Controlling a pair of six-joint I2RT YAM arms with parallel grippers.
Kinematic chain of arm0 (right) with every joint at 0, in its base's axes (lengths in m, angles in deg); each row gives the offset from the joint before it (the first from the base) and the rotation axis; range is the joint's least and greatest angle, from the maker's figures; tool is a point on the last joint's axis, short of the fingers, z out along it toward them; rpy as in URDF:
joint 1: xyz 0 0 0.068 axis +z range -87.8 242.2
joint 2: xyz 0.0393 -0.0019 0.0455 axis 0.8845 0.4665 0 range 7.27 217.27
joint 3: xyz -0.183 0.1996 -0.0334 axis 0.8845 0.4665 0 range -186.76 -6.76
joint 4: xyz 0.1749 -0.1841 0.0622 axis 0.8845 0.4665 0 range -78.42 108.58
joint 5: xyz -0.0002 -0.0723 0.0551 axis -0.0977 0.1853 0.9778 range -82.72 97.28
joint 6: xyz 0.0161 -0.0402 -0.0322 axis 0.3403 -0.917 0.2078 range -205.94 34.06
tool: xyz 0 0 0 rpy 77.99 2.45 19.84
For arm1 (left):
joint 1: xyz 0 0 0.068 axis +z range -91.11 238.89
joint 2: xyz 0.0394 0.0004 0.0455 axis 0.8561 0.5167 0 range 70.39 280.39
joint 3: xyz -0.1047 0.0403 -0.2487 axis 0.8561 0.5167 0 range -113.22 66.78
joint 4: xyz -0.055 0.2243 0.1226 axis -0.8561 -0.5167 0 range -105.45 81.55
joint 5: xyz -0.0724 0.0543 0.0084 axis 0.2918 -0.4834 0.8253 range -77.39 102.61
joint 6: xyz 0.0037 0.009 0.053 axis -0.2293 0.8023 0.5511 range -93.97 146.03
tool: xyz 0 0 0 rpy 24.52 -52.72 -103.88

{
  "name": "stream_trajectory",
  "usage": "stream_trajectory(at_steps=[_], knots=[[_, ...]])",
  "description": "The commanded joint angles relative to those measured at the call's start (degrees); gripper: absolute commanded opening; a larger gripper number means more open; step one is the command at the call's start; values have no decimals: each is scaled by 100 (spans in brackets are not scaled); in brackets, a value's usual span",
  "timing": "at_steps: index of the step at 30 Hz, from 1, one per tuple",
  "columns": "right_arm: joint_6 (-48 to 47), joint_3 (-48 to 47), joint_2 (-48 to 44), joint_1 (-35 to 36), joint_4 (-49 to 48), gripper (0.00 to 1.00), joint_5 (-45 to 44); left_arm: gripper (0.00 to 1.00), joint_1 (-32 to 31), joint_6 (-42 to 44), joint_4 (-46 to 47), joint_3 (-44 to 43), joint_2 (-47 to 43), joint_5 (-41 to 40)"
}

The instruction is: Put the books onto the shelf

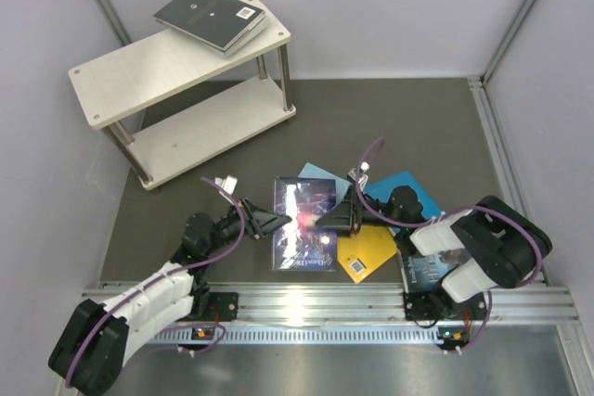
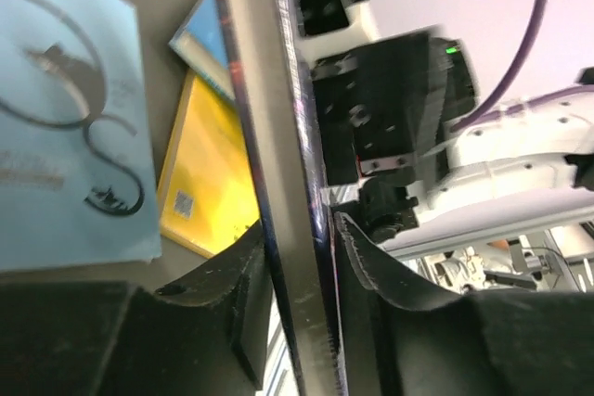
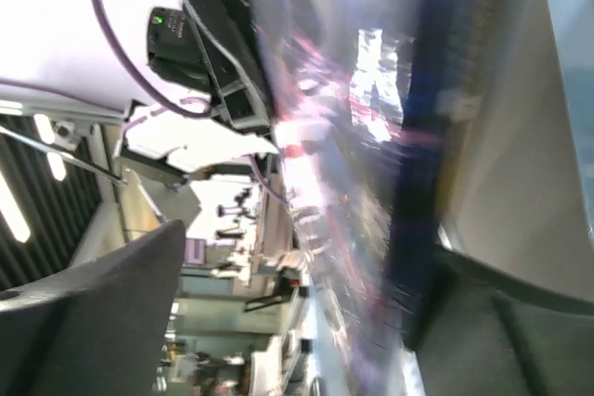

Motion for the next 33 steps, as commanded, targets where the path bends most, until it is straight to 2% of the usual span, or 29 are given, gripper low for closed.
stream_trajectory(at_steps=[1,2,3,8,12,13,19,24,28,33], knots=[[23,-495,27,-38,-1354,95,-141,0,-122,347,-458,-176,-161,-286],[-3,-495,9,-73,-1266,100,-132,0,-113,365,-634,-280,-257,-506],[-55,-477,-26,-213,-1134,100,-106,0,-87,391,-975,-342,-310,-682],[-319,-205,-141,-855,-527,100,157,0,80,453,-1234,-633,-460,-1386],[-583,-90,-27,-970,-88,100,88,0,309,120,-786,-633,-347,-1773],[-609,-38,9,-962,-52,100,-26,0,335,-72,-411,-590,-294,-1895],[-451,-169,518,-672,-254,100,-334,0,476,-820,778,-527,470,-2020],[-189,-362,1159,-487,-727,100,-431,0,608,-1427,2289,-370,1367,-1923],[32,-494,1511,-417,-1062,100,-501,0,643,-1700,2686,-317,1640,-1984],[24,-512,1591,-408,-1072,100,-537,0,871,-1806,2477,-352,1360,-1941]])
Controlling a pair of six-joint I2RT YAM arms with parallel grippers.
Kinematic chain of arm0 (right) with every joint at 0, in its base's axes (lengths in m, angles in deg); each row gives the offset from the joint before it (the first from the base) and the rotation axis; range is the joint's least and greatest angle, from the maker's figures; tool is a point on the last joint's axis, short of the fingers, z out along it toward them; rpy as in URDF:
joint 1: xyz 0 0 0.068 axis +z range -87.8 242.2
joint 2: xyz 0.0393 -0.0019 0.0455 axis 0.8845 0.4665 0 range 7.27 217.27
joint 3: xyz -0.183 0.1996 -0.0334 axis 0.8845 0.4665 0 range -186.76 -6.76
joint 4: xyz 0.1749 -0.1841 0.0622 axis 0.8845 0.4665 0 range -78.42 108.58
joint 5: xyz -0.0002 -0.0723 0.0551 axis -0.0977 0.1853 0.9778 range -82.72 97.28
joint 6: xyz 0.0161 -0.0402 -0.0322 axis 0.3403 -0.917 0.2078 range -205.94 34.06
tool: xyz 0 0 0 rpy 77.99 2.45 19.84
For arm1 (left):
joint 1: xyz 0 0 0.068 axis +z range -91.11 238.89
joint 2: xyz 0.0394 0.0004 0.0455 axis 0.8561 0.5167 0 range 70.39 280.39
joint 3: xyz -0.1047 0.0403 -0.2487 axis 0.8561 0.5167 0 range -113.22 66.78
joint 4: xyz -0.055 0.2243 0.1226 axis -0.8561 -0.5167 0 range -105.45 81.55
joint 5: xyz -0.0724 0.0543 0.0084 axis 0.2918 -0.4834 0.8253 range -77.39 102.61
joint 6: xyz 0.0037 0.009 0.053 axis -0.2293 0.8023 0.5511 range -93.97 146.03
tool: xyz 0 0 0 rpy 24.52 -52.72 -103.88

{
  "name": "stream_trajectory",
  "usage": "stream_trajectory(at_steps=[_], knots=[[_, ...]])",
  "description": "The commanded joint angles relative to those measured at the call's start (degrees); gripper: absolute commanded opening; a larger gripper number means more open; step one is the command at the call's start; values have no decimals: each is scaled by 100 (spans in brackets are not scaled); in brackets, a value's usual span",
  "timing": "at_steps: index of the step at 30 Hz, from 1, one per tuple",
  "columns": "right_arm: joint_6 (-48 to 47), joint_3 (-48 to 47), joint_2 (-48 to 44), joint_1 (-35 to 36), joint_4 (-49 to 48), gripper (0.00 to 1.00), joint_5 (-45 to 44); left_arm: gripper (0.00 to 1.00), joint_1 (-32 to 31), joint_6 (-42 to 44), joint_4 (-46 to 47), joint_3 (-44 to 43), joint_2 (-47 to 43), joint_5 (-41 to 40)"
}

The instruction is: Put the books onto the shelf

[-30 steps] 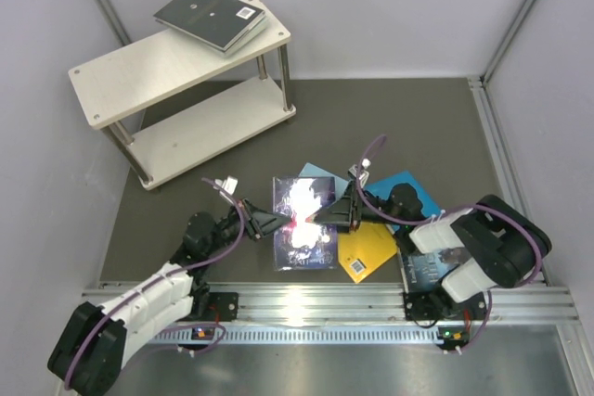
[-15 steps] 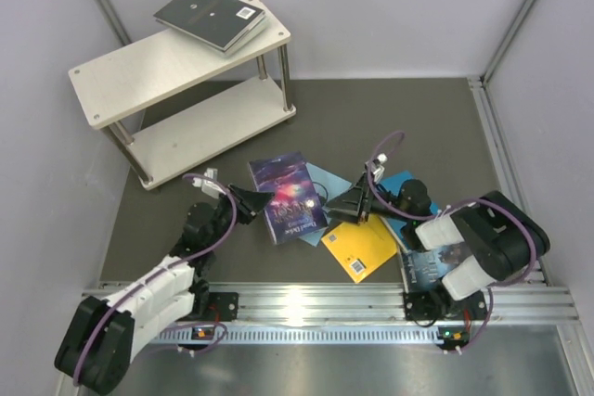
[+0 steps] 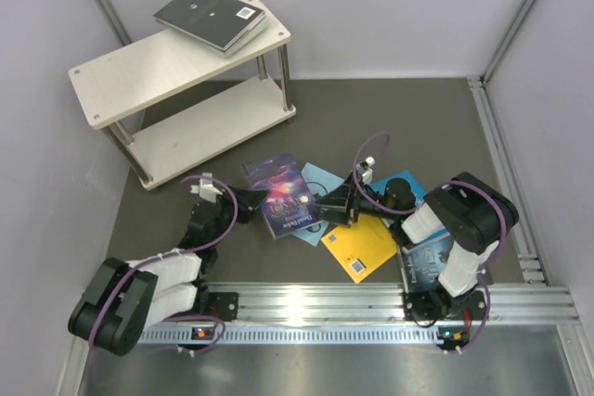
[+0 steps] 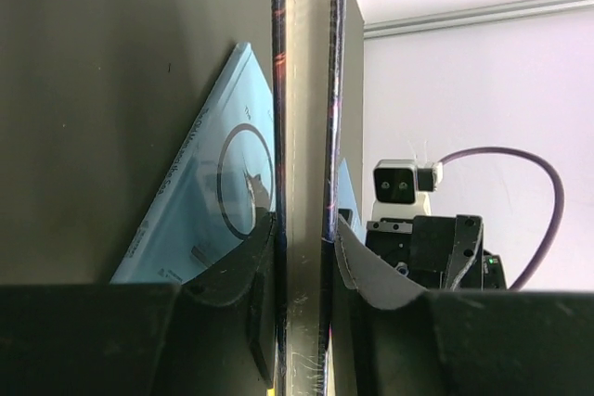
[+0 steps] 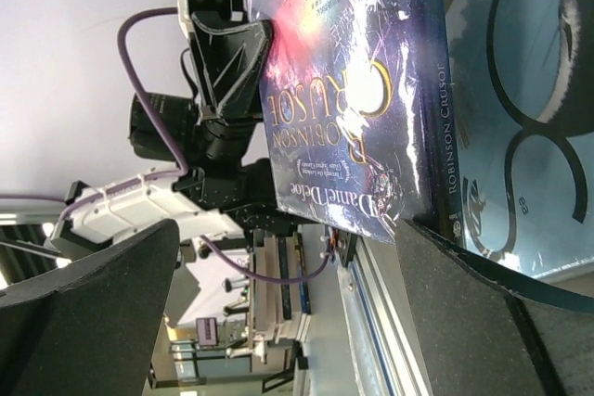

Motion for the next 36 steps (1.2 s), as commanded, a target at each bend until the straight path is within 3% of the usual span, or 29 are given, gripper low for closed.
stream_trajectory(at_steps=[1,3,8,11,27,30,36], knots=[[-130,-25,52,126,-593,100,-73,0,196,-838,1831,-282,-644,258],[-270,19,-44,126,-409,100,-117,0,398,-759,1402,-361,-935,364],[-210,46,-141,126,-434,100,-284,0,636,-224,-738,-659,-2271,365],[-148,-51,-97,178,-470,100,-311,0,645,-3,-1289,-686,-2764,250],[336,-1201,-36,846,-988,99,-688,0,645,-845,405,112,-1957,259],[415,-1369,157,978,-1006,87,-759,0,645,-1092,828,272,-1825,92],[424,-1632,263,1171,-997,48,-969,0,636,-1206,380,542,-2148,-241]])
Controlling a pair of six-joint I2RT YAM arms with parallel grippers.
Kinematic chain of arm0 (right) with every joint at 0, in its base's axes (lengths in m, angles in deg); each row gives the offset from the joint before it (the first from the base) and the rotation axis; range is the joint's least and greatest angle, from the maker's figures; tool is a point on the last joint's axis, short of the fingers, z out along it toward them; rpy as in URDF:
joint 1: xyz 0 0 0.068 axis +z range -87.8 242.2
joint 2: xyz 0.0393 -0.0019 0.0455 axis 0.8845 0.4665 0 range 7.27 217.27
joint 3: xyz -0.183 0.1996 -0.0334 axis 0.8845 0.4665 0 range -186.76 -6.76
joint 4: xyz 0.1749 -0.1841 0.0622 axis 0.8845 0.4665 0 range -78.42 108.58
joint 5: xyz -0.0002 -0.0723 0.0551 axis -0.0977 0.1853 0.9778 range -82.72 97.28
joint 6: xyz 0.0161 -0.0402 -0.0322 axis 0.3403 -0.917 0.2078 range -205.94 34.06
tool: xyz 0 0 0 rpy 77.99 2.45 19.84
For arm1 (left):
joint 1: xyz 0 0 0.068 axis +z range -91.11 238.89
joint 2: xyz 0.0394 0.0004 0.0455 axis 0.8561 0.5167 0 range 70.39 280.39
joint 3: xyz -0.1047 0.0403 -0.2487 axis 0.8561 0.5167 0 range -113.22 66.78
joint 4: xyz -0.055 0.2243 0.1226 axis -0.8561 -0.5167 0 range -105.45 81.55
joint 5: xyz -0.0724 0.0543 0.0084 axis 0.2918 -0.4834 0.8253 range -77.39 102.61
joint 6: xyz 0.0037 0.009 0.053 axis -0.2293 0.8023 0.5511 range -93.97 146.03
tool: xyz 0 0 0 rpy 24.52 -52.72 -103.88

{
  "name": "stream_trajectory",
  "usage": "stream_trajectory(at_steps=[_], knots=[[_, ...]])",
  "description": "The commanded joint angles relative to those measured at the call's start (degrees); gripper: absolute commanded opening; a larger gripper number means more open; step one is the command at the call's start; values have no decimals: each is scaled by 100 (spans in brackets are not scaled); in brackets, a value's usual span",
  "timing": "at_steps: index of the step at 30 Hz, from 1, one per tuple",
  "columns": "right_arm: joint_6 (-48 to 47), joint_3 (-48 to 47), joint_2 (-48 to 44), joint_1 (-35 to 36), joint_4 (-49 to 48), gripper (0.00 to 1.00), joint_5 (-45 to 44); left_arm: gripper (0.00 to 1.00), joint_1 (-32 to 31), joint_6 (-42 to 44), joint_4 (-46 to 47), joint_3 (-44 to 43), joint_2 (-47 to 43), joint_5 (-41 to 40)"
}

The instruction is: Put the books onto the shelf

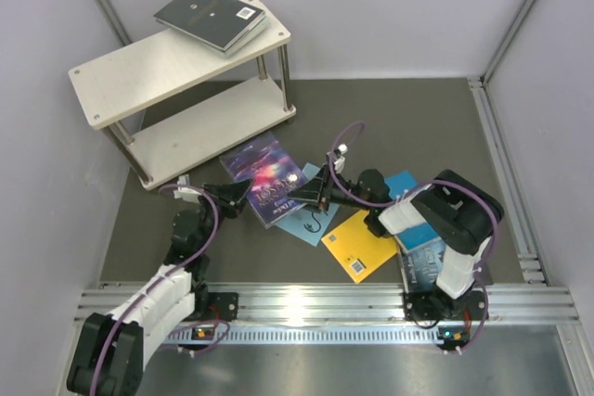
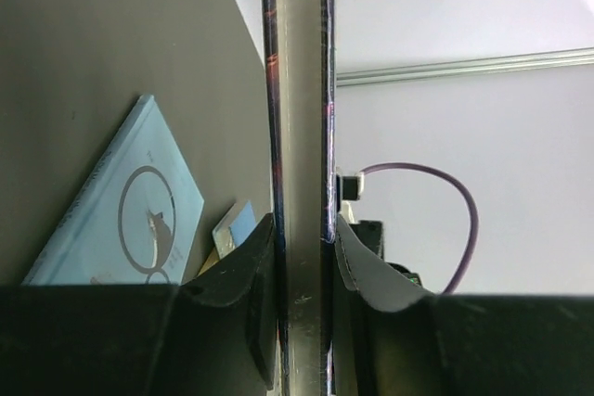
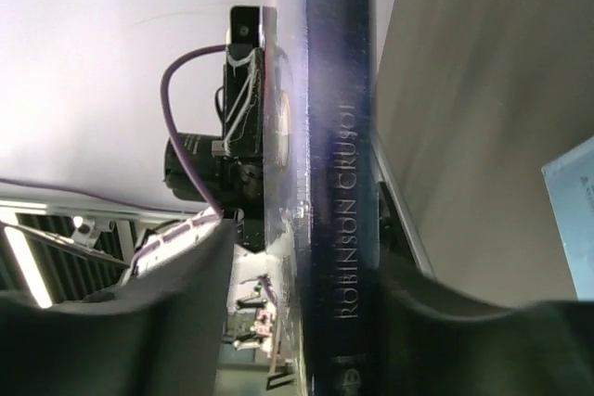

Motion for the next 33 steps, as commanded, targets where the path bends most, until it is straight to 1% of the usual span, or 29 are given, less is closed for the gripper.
stream_trajectory(at_steps=[1,3,4,6,7,9,10,11,12,15,16,17,21,24,28,29,31,33], knots=[[13,-356,60,127,-1172,38,-165,0,-7,-280,940,441,-409,-393],[30,-496,104,118,-1163,29,-235,0,-7,-307,545,529,-751,-568],[48,-550,112,109,-1154,21,-262,0,-7,-298,326,538,-875,-604],[48,-751,209,48,-1093,14,-315,0,-7,-184,-87,521,-1208,-674],[48,-839,244,-13,-979,8,-315,0,-7,-157,-211,504,-1297,-692],[48,-1067,367,-101,-908,1,-315,0,-7,-26,-562,433,-1499,-692],[65,-1147,420,-198,-891,0,-324,0,2,27,-668,398,-1526,-683],[83,-1226,507,-259,-847,0,-333,2,2,132,-791,320,-1552,-657],[92,-1392,560,-304,-846,0,-324,19,2,220,-836,293,-1509,-579],[31,-1787,745,-462,-627,0,-280,63,2,501,-845,222,-1369,-377],[-13,-1894,771,-540,-566,0,-254,93,2,572,-862,231,-1333,-297],[-144,-1999,807,-567,-322,0,-254,99,2,677,-924,5,-1316,-149],[-400,-2579,903,-708,155,0,-262,99,2,897,-1406,-112,-1508,37],[-479,-3124,1114,-787,445,0,-192,99,2,1046,-1916,-112,-1928,46],[-593,-3923,1623,-840,954,0,-113,99,2,1187,-2716,-77,-2527,-33],[-637,-4264,1729,-831,1086,0,-130,99,2,1188,-2909,-25,-2728,-50],[-742,-4609,2053,-849,1428,0,-165,99,2,1153,-3033,81,-2914,-51],[-839,-5154,2291,-849,1692,0,-236,99,2,1135,-3243,117,-3117,-33]])
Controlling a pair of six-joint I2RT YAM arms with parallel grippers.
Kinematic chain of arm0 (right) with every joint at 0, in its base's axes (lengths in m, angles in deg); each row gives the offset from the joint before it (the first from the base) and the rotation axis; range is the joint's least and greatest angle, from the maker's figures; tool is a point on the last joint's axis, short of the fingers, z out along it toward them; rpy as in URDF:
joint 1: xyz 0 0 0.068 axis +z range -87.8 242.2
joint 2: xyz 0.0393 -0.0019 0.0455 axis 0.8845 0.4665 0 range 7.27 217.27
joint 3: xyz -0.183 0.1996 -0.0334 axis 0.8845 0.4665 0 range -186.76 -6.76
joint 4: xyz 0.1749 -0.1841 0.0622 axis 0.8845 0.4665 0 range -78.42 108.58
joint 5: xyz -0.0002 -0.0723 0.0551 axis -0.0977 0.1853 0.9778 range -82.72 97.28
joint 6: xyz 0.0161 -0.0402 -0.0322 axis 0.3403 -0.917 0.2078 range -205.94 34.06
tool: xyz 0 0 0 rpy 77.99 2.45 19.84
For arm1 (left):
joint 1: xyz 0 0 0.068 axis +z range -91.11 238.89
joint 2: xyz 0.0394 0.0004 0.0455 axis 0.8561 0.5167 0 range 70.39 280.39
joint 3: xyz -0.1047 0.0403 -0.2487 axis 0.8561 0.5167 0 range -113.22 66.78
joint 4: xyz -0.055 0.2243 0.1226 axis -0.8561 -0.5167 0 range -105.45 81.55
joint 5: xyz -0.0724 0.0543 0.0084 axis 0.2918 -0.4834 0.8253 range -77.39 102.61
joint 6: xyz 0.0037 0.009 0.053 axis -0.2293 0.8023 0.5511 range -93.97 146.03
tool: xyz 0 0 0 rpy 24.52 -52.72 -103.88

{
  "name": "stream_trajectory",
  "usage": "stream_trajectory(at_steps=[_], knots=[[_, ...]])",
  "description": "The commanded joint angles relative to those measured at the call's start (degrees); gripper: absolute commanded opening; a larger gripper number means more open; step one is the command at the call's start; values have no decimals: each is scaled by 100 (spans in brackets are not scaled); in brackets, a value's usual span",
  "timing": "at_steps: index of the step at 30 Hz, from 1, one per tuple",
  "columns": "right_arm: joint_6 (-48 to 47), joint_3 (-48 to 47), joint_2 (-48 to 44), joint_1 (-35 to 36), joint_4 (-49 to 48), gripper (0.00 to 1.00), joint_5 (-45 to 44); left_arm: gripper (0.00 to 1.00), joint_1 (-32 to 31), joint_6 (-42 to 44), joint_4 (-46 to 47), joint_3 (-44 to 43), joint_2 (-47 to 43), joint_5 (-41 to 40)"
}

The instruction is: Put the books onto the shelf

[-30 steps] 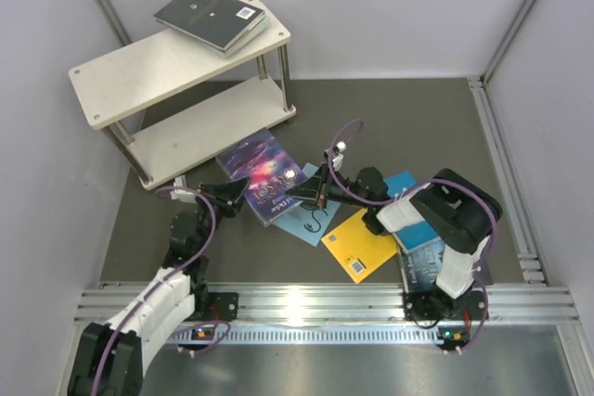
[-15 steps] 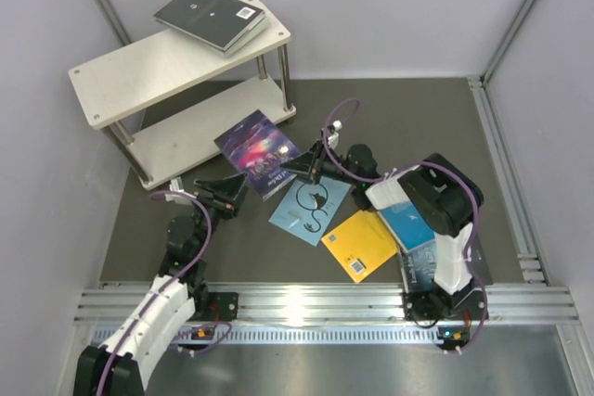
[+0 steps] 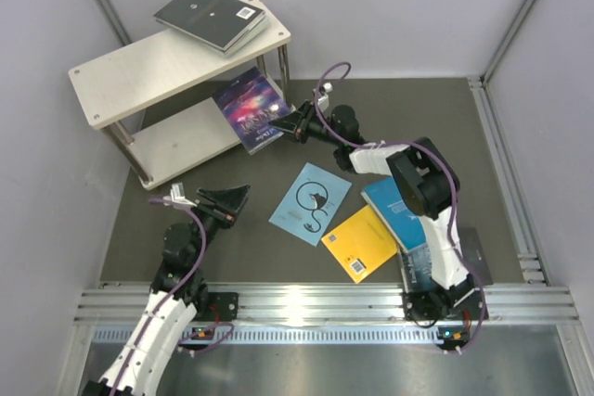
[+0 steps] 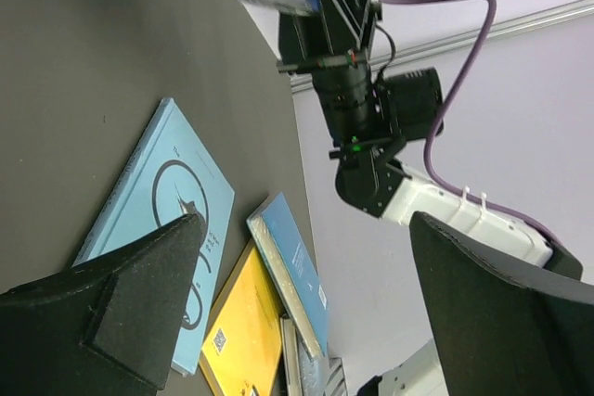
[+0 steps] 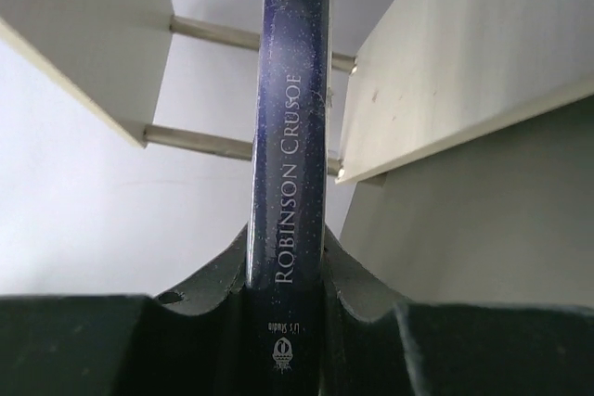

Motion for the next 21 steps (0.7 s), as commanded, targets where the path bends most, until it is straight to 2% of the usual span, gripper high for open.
stream_trajectory(at_steps=[1,7,11,14,15,16,17,20,21], knots=[[-313,-982,379,4,-4,0,-61,99,4,138,-519,127,-282,41],[-401,-2747,1302,21,1017,0,-359,98,4,191,-800,128,-555,85],[-533,-3523,1742,12,1737,2,-483,98,4,235,-871,119,-599,103],[-577,-4059,2076,-5,2037,9,-492,98,4,288,-941,101,-617,94],[-568,-4165,2208,-5,2212,21,-483,98,4,288,-941,110,-625,77],[-568,-4227,2253,-14,2275,47,-483,98,4,288,-941,119,-625,68],[-568,-4201,2271,-31,2293,57,-474,98,4,288,-950,128,-625,59],[-516,-3780,2174,-67,2162,77,-457,98,4,305,-950,119,-625,41],[-507,-3640,2070,-75,2109,79,-457,98,4,314,-959,128,-617,33]])
